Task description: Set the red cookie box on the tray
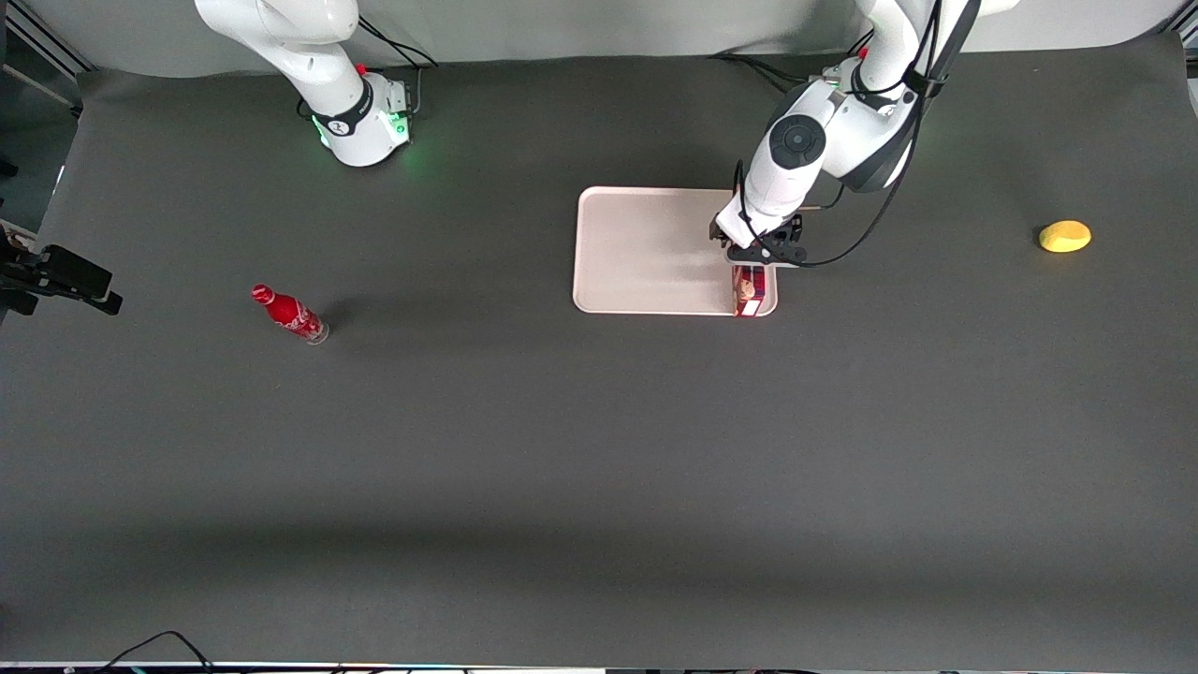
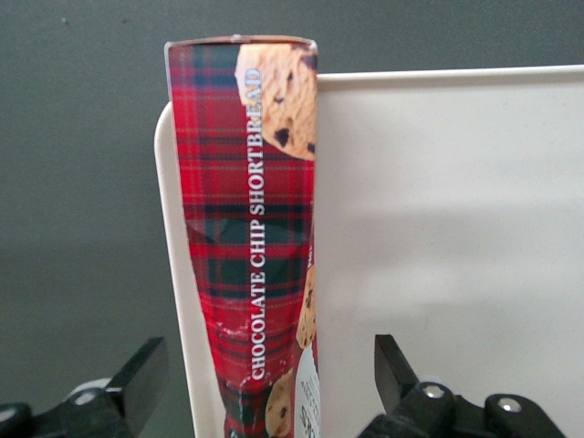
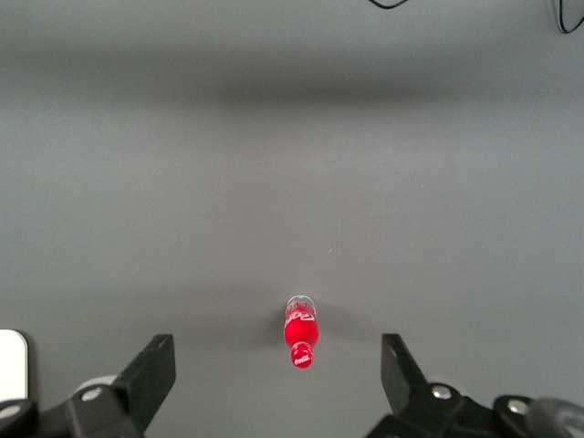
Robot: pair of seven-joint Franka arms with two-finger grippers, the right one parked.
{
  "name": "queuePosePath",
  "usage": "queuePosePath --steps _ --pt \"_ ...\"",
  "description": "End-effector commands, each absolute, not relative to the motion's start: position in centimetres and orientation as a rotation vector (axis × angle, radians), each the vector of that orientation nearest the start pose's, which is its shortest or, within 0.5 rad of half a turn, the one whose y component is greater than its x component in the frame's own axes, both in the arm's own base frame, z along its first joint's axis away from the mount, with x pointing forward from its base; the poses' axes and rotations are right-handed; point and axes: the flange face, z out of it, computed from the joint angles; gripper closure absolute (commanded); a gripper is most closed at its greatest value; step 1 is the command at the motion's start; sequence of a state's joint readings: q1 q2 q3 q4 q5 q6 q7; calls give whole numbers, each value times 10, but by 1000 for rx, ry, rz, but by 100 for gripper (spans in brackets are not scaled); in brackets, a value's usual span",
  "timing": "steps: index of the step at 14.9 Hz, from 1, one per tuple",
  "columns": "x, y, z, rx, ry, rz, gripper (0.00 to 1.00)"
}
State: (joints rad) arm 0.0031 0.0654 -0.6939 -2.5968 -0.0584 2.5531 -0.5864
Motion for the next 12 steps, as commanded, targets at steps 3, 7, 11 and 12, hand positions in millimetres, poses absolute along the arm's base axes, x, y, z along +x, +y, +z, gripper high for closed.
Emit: queuePosePath --steps 3,7,11,12 --pt "368 -284 303 -3093 43 141 0" --pt "433 -254 400 -3085 38 151 0" --pt "498 -200 532 -3101 17 82 0" --pt "513 -183 561 -3064 45 0 0"
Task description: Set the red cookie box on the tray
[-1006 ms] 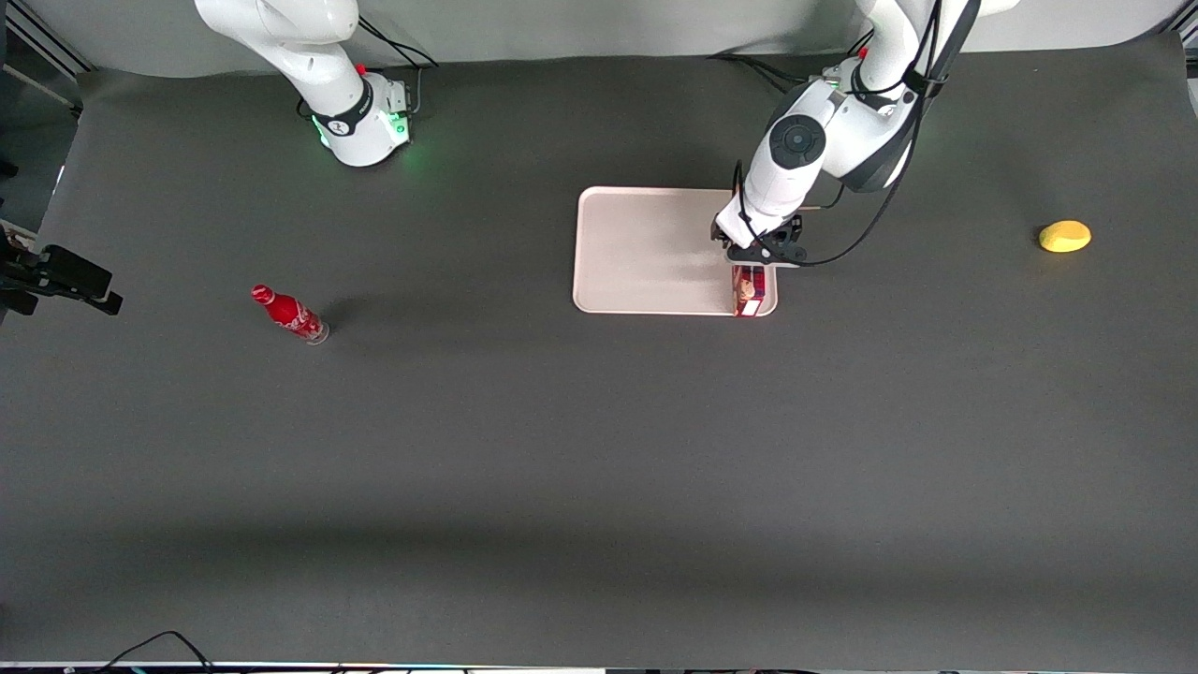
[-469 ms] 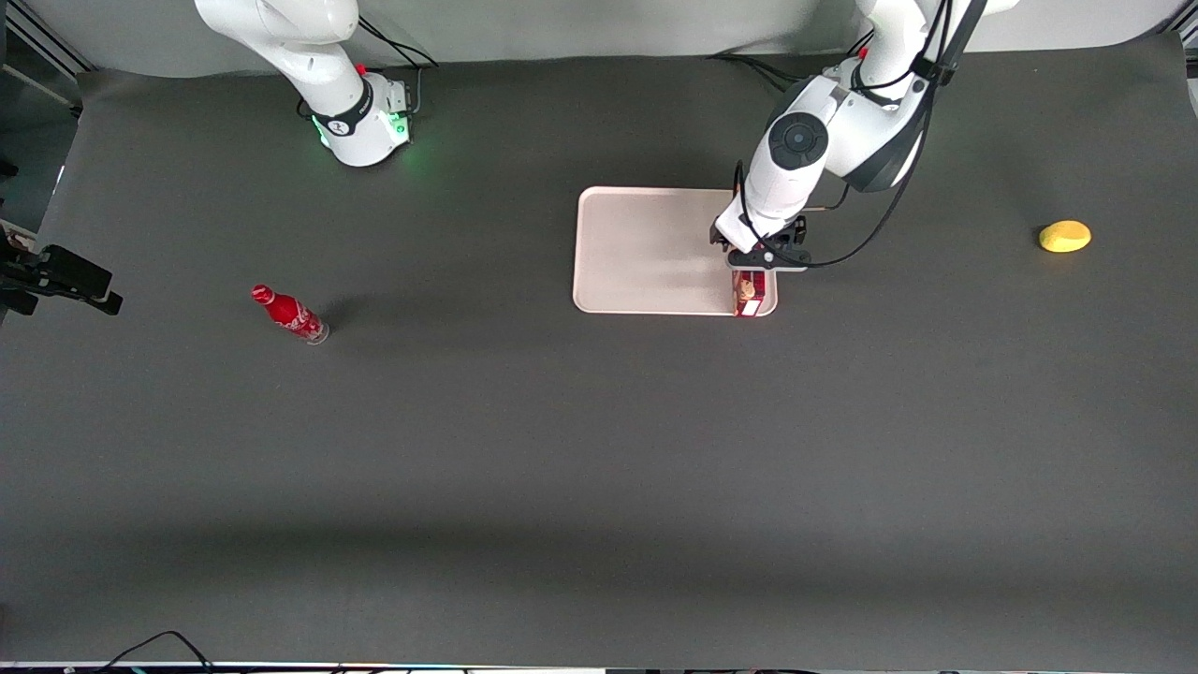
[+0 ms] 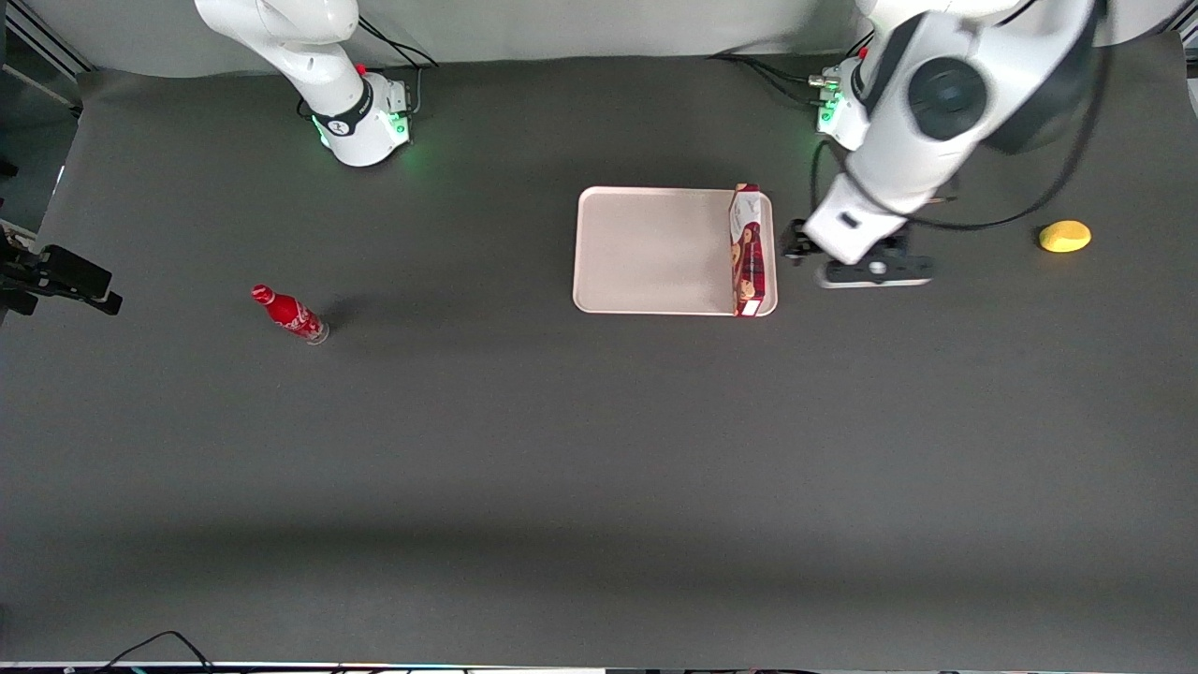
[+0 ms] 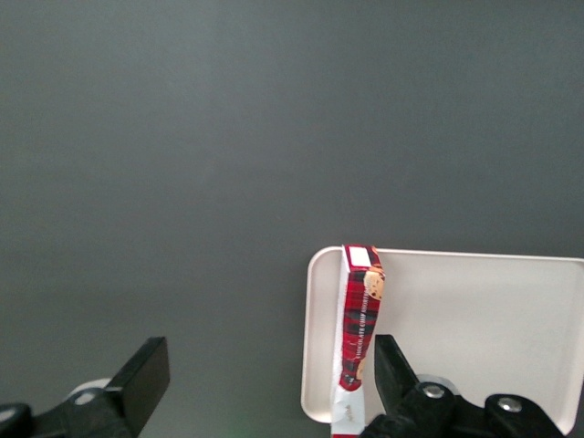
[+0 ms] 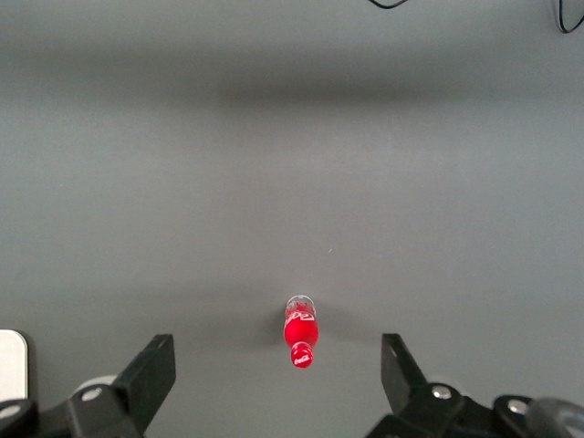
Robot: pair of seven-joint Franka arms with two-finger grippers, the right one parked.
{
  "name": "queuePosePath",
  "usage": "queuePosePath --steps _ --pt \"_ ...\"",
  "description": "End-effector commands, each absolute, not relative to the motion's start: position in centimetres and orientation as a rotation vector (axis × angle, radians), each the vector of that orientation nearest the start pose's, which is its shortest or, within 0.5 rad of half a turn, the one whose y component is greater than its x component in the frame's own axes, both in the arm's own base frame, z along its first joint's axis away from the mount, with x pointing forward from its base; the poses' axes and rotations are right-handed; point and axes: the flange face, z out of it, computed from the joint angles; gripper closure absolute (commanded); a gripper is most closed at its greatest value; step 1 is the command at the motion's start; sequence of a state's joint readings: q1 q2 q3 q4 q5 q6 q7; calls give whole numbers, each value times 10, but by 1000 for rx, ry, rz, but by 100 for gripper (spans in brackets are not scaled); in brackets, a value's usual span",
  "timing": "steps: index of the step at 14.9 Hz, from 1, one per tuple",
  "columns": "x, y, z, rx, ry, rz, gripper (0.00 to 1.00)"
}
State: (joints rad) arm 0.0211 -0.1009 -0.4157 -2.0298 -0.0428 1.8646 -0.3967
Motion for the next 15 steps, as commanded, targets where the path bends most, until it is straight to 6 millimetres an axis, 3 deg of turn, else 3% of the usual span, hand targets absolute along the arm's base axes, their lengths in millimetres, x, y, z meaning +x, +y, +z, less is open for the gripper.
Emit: queuePosePath --steps 1,3,5,8,12,13,15 --pt "530 -165 584 -3053 34 -81 0" --pt "567 -125 616 -3078 -30 -186 0" --pt "589 -100 632 -3082 19 -230 0" --pt "604 -65 619 -3069 -15 -209 0" --pt "605 -62 608 -3066 -24 -155 0" --pt "603 -62 594 -3068 -27 -106 0" --pt "597 -60 587 -3066 -29 -91 0"
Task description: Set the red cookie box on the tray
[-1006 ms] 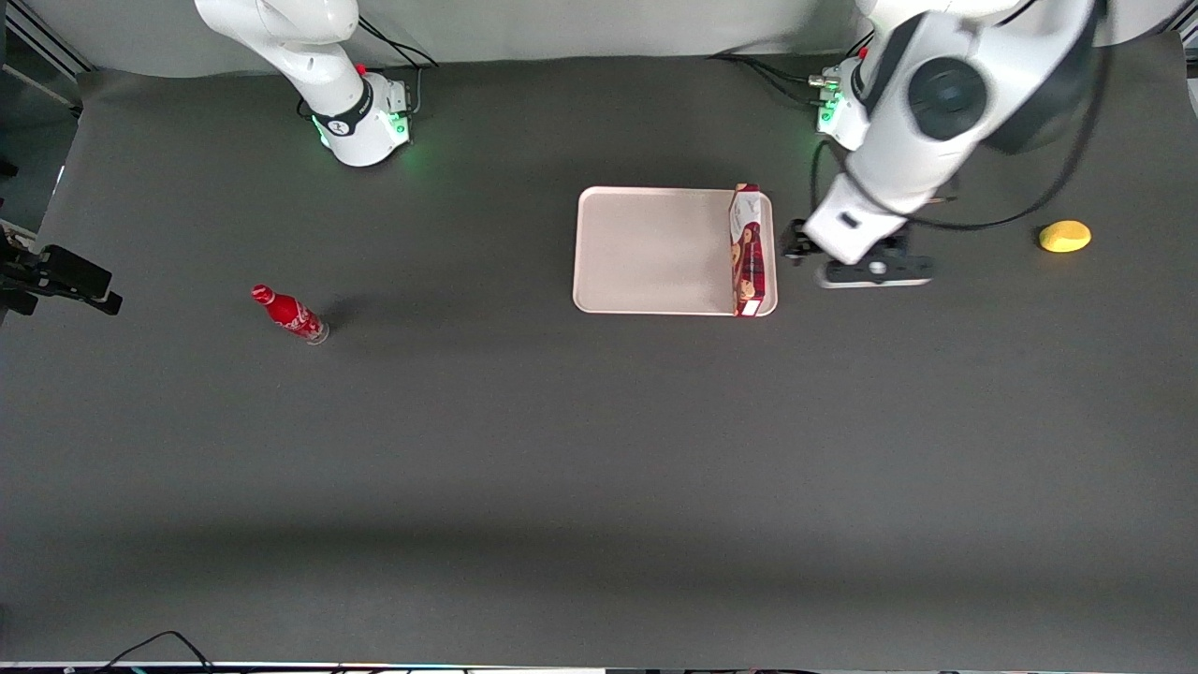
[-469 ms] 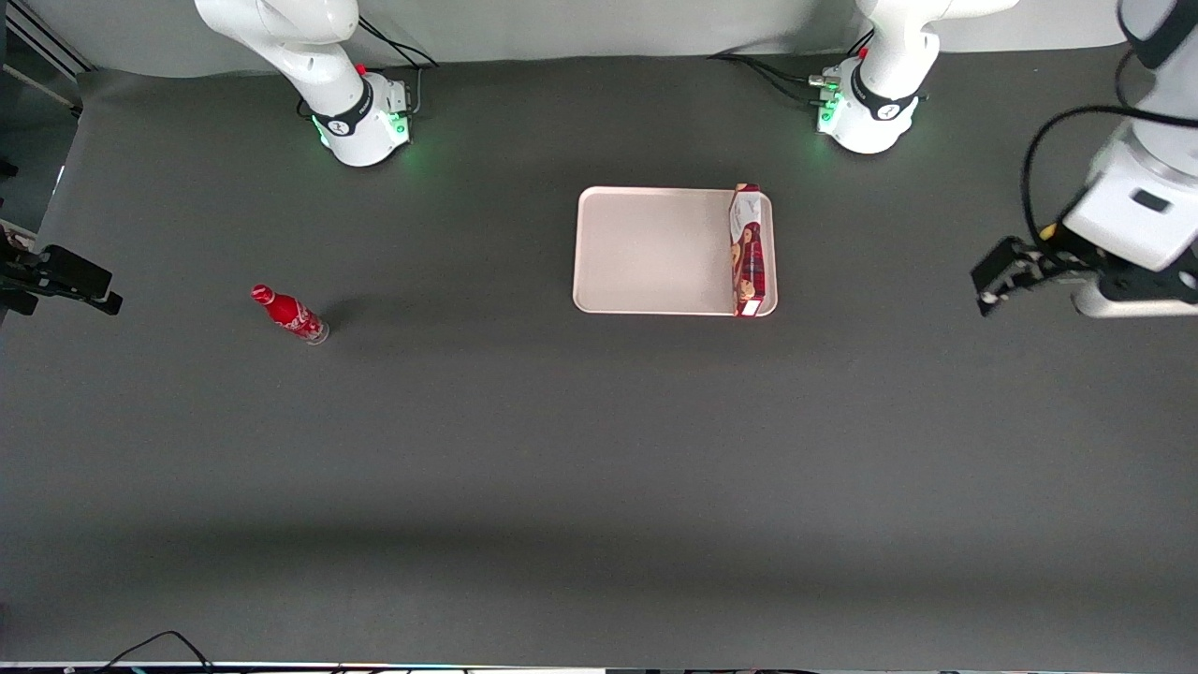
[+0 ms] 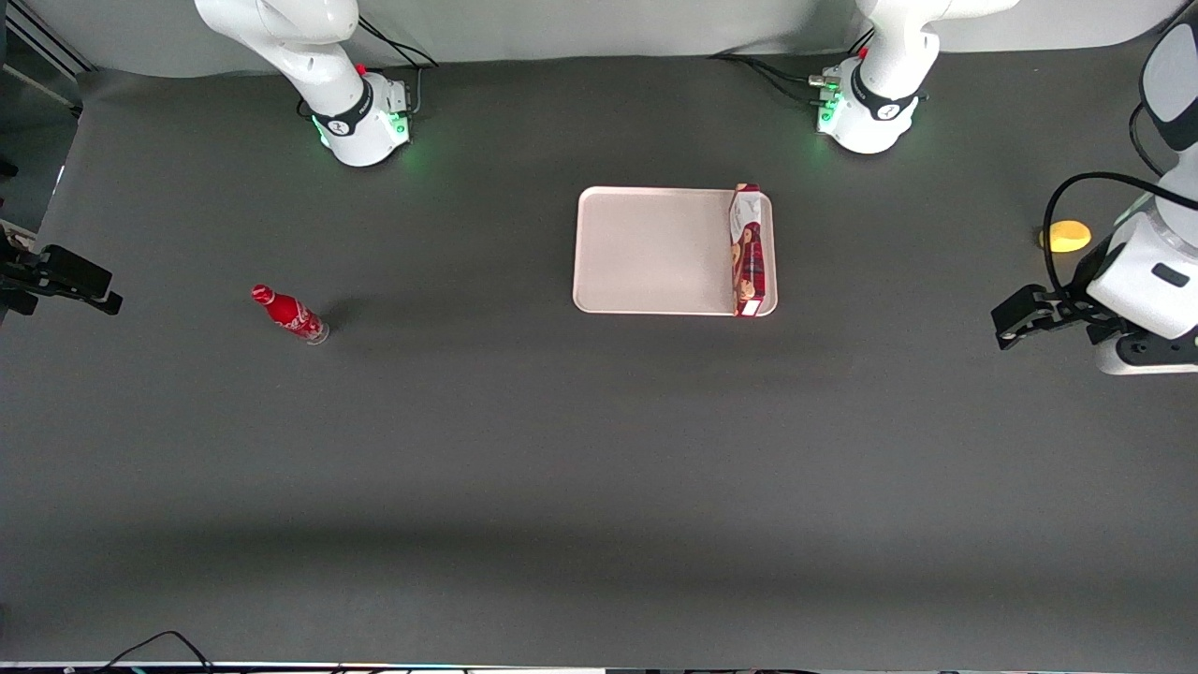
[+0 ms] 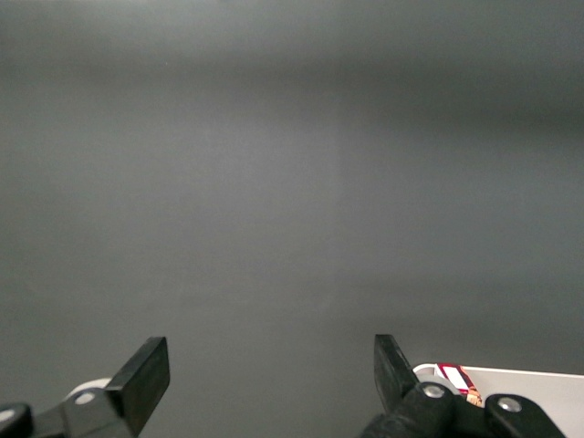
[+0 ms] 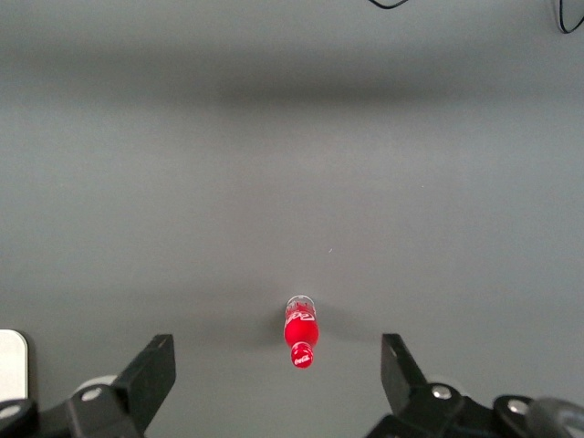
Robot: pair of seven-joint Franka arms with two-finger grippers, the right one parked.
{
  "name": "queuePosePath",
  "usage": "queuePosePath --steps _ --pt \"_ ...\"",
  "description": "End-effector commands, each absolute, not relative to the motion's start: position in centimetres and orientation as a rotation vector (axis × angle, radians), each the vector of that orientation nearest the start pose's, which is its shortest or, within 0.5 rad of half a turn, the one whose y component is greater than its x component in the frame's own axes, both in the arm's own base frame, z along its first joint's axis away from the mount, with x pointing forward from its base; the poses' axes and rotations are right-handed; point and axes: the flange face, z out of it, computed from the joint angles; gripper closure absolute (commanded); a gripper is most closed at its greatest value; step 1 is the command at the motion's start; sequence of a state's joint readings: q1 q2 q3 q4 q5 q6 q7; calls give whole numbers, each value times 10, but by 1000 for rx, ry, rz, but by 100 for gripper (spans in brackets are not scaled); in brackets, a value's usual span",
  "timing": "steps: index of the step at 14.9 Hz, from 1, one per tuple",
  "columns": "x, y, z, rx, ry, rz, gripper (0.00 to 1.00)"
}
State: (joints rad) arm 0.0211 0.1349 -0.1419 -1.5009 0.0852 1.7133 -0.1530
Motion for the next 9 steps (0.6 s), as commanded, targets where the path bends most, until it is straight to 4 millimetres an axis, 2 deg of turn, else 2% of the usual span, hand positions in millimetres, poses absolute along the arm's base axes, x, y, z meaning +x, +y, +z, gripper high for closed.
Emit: queuePosePath --steps 1,3,4,9 --pt "585 -60 584 -3063 -26 -77 0" --pt "557 -60 580 -3056 -18 -153 0" --pt "551 -63 580 -3054 -12 -170 0" --pt "555 -65 586 -3060 -9 -168 0"
